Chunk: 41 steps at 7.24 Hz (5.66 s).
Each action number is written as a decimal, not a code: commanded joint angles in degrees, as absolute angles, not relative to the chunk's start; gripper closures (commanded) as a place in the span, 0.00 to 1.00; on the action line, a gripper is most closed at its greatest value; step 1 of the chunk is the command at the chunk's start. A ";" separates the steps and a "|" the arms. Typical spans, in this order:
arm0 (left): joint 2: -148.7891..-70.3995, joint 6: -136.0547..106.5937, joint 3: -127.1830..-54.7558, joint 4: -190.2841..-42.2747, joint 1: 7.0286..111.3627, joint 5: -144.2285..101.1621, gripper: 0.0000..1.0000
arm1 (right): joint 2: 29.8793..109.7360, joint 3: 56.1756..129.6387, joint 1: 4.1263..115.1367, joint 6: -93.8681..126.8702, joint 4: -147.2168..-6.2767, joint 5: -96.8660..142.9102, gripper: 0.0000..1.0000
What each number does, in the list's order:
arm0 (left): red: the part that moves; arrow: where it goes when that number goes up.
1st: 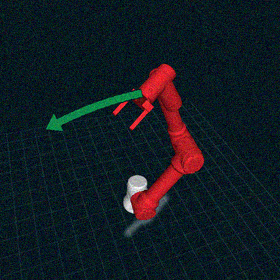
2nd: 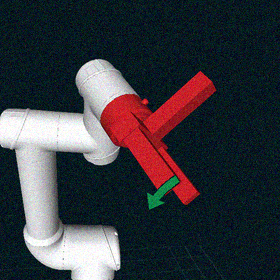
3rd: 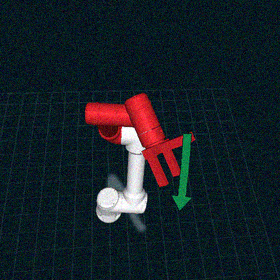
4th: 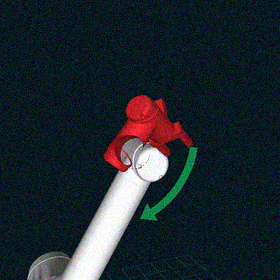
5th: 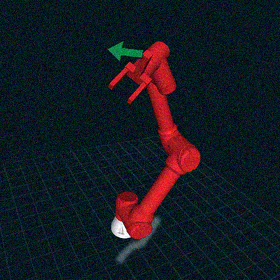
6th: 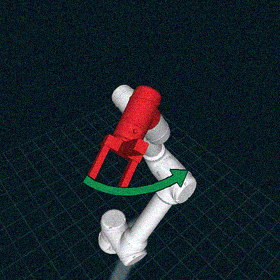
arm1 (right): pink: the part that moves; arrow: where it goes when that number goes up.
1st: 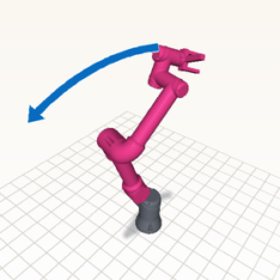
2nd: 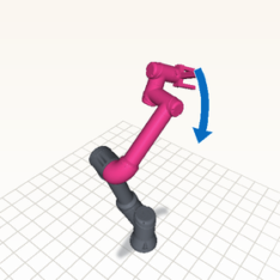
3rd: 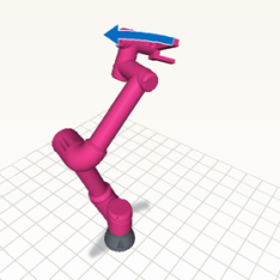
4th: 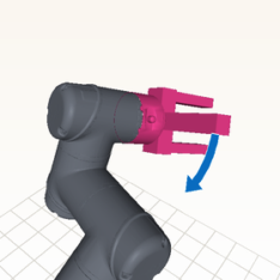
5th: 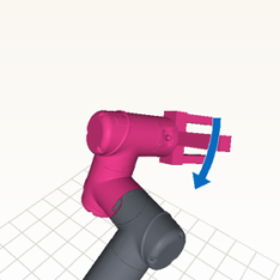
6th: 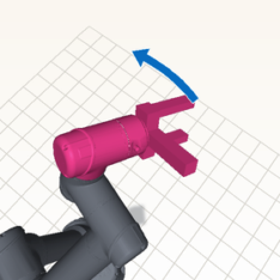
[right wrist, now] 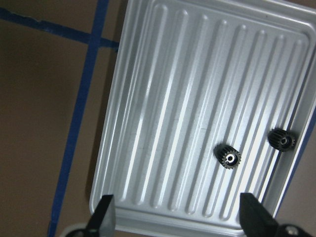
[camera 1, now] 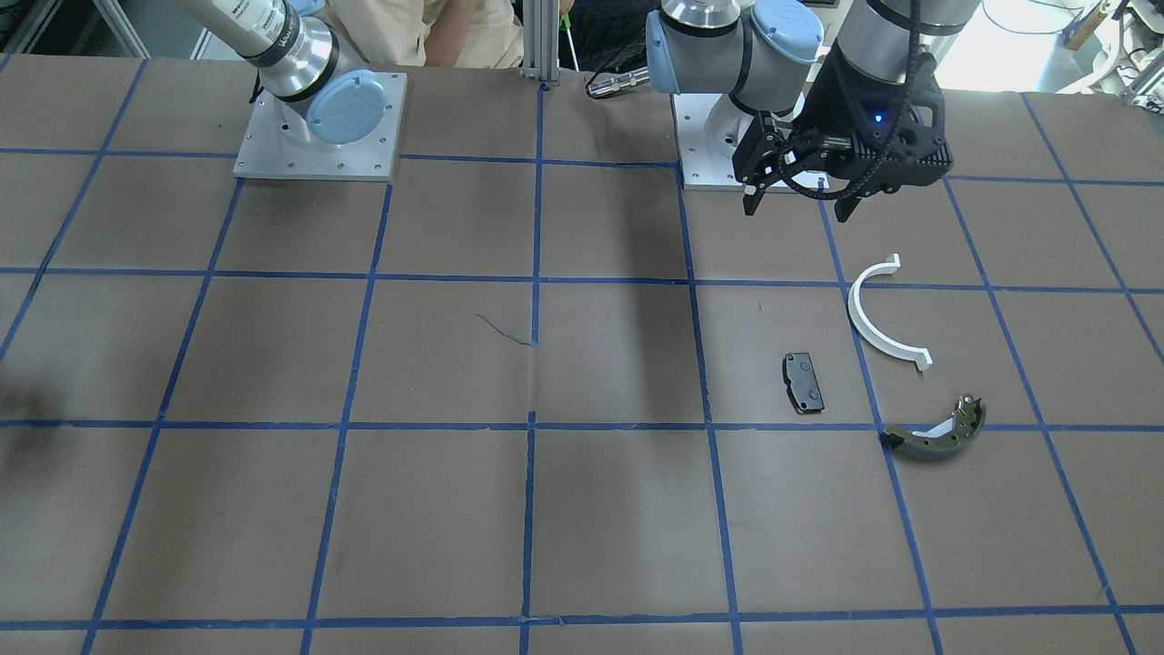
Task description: Place bearing gear from tray to pile
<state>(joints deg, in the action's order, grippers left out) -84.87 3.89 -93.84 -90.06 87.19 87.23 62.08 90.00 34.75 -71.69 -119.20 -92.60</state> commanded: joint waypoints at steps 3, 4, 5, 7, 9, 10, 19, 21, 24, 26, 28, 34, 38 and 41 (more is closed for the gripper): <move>-85.08 3.87 -93.78 -89.65 87.19 87.10 0.00 | 55.28 84.73 33.93 -72.42 -119.53 -91.68 0.20; -85.08 3.95 -93.78 -89.65 87.10 87.10 0.00 | 54.94 84.73 33.93 -72.16 -120.40 -89.84 0.20; -85.08 3.96 -93.69 -89.65 87.10 87.10 0.00 | 54.15 84.73 33.93 -71.90 -120.85 -89.74 0.20; -85.08 3.87 -93.69 -89.65 87.19 87.01 0.00 | 52.56 84.29 33.92 -71.89 -124.26 -89.82 0.21; -84.90 3.96 -93.78 -89.65 87.19 87.01 0.00 | 51.16 83.85 33.93 -71.72 -124.28 -90.00 0.24; -84.90 3.96 -93.69 -89.65 87.19 87.01 0.00 | 50.89 83.85 33.93 -71.72 -124.28 -90.17 0.26; -84.64 3.96 -93.87 -89.65 87.01 86.92 0.00 | 51.15 84.02 33.84 -71.81 -123.57 -91.32 0.81; -84.64 3.96 -93.87 -89.65 87.01 86.84 0.00 | 51.24 83.94 33.84 -71.89 -123.22 -92.88 1.00; -84.64 3.96 -93.87 -89.65 87.01 86.84 0.00 | 57.26 84.11 34.62 -71.72 -114.84 -93.43 1.00; -84.64 3.96 -93.87 -89.65 87.01 86.84 0.00 | 62.21 84.46 40.56 -66.64 -108.21 -92.81 1.00; -84.64 3.96 -93.87 -89.65 87.01 86.84 0.00 | 65.56 84.64 49.87 -57.79 -103.91 -92.55 1.00; -84.64 4.04 -93.96 -89.65 87.01 86.84 0.00 | 66.27 86.57 83.16 -29.87 -104.14 -89.21 1.00; -84.46 4.04 -94.04 -89.74 87.01 86.92 0.00 | 65.13 89.98 104.36 -6.91 -113.59 -89.21 1.00; -84.37 4.04 -94.22 -89.65 87.01 86.92 0.00 | 64.43 99.99 112.12 1.82 -129.52 -89.21 1.00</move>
<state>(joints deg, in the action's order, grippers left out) -84.39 4.04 -94.15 -89.66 87.02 86.92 64.70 96.19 108.98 -1.71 -124.02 -89.19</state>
